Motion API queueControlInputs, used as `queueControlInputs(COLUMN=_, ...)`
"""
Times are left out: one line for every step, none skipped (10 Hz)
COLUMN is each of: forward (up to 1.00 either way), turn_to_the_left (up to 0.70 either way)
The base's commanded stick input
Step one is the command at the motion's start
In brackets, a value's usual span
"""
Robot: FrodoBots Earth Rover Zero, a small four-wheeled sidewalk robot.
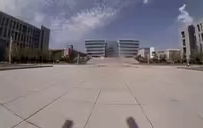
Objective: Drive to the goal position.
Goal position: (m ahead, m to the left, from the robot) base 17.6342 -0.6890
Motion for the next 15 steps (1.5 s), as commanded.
queueControlInputs(forward=0.70, turn_to_the_left=0.02)
queueControlInputs(forward=0.70, turn_to_the_left=0.02)
queueControlInputs(forward=0.70, turn_to_the_left=0.02)
queueControlInputs(forward=0.70, turn_to_the_left=0.02)
queueControlInputs(forward=0.70, turn_to_the_left=0.02)
queueControlInputs(forward=0.70, turn_to_the_left=0.02)
queueControlInputs(forward=0.70, turn_to_the_left=0.02)
queueControlInputs(forward=0.70, turn_to_the_left=0.01)
queueControlInputs(forward=0.70, turn_to_the_left=0.00)
queueControlInputs(forward=0.70, turn_to_the_left=0.00)
queueControlInputs(forward=0.70, turn_to_the_left=-0.29)
queueControlInputs(forward=0.70, turn_to_the_left=-0.07)
queueControlInputs(forward=0.70, turn_to_the_left=0.00)
queueControlInputs(forward=0.70, turn_to_the_left=0.00)
queueControlInputs(forward=0.70, turn_to_the_left=0.00)
